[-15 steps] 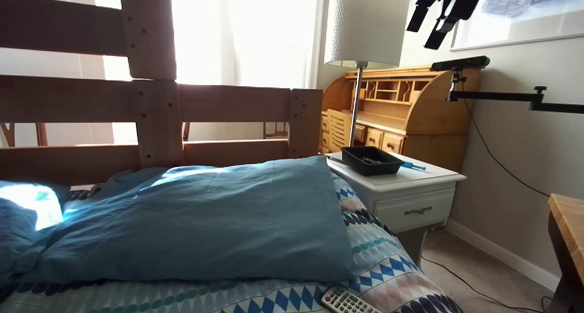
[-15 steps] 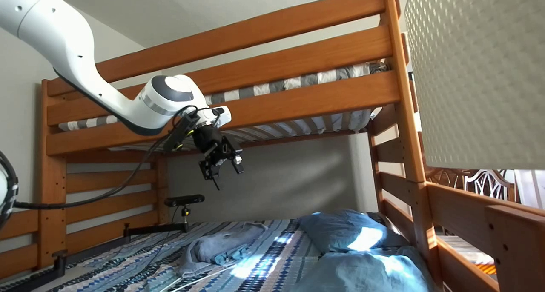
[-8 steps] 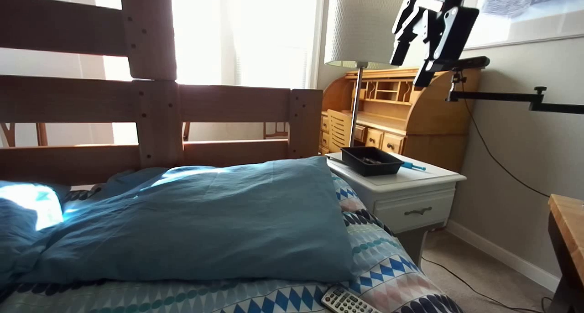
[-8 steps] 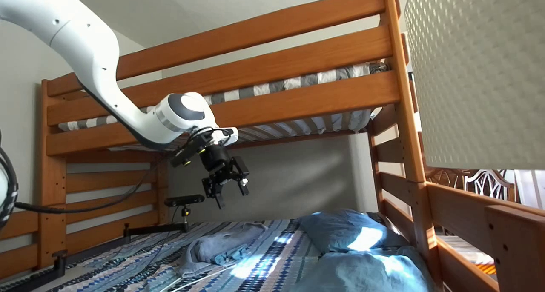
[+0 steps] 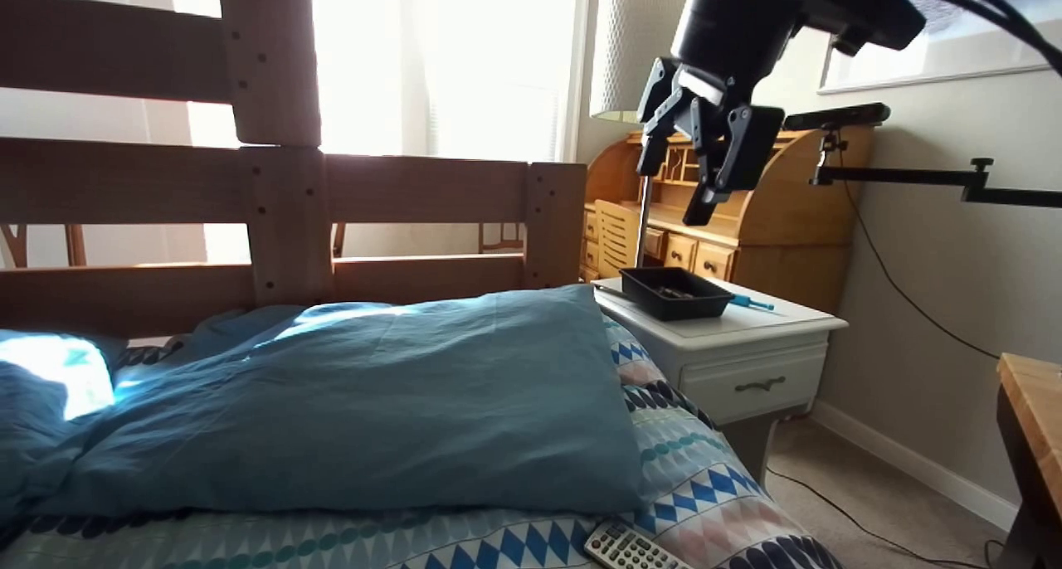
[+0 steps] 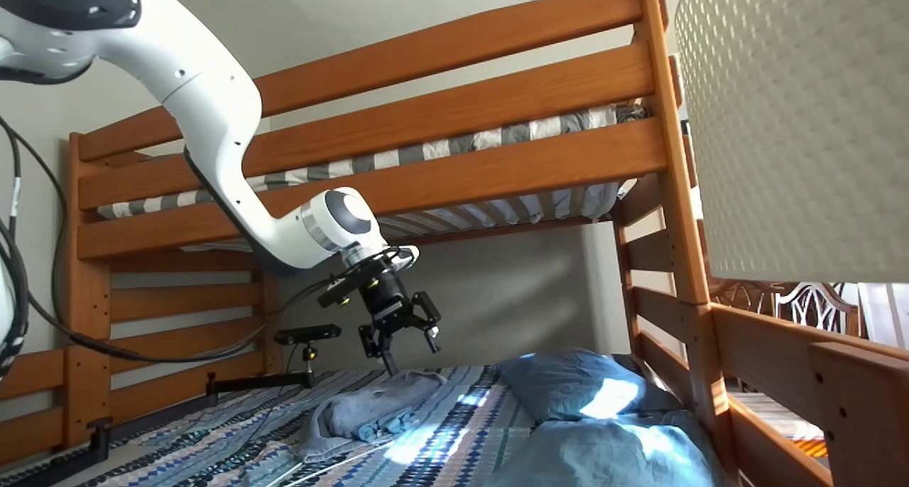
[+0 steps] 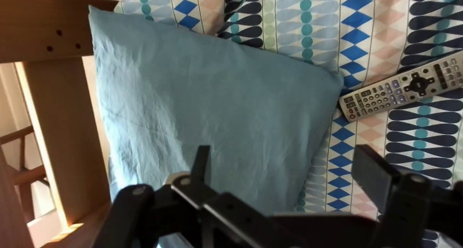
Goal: Pull the sheet to the left
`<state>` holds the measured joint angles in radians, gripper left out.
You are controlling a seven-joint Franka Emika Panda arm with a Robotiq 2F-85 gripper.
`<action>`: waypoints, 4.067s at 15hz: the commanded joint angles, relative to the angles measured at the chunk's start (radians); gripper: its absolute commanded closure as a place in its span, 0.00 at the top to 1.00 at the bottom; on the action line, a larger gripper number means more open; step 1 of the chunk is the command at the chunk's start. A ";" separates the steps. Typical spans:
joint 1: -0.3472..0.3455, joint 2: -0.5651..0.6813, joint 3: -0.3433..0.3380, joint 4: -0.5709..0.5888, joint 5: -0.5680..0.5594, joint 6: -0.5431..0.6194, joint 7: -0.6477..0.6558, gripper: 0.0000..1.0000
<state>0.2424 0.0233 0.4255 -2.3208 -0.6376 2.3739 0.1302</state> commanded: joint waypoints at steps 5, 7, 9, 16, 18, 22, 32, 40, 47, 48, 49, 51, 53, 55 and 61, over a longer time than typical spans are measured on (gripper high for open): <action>0.101 0.249 -0.093 0.163 -0.157 0.083 0.021 1.00; 0.125 0.291 -0.119 0.193 -0.192 0.108 0.032 1.00; 0.142 0.327 -0.139 0.214 -0.208 0.133 0.028 1.00; 0.198 0.427 -0.215 0.280 -0.327 0.185 0.112 1.00; 0.197 0.439 -0.215 0.289 -0.321 0.189 0.104 1.00; 0.186 0.423 -0.206 0.270 -0.285 0.177 0.075 1.00; 0.182 0.588 -0.242 0.378 -0.279 0.187 0.066 1.00; 0.242 0.777 -0.305 0.572 -0.291 0.184 0.114 1.00; 0.316 0.908 -0.358 0.730 -0.318 0.130 0.105 1.00; 0.323 0.926 -0.365 0.750 -0.318 0.123 0.100 1.00; 0.324 0.943 -0.366 0.768 -0.310 0.118 0.092 0.75; 0.334 0.973 -0.378 0.802 -0.309 0.105 0.089 0.66; 0.340 1.002 -0.389 0.834 -0.314 0.104 0.086 0.50; 0.346 1.030 -0.399 0.865 -0.314 0.103 0.082 0.38; 0.340 1.070 -0.395 0.911 -0.302 0.126 0.060 0.02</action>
<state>0.5781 1.0457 0.0360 -1.4761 -0.9281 2.4986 0.2126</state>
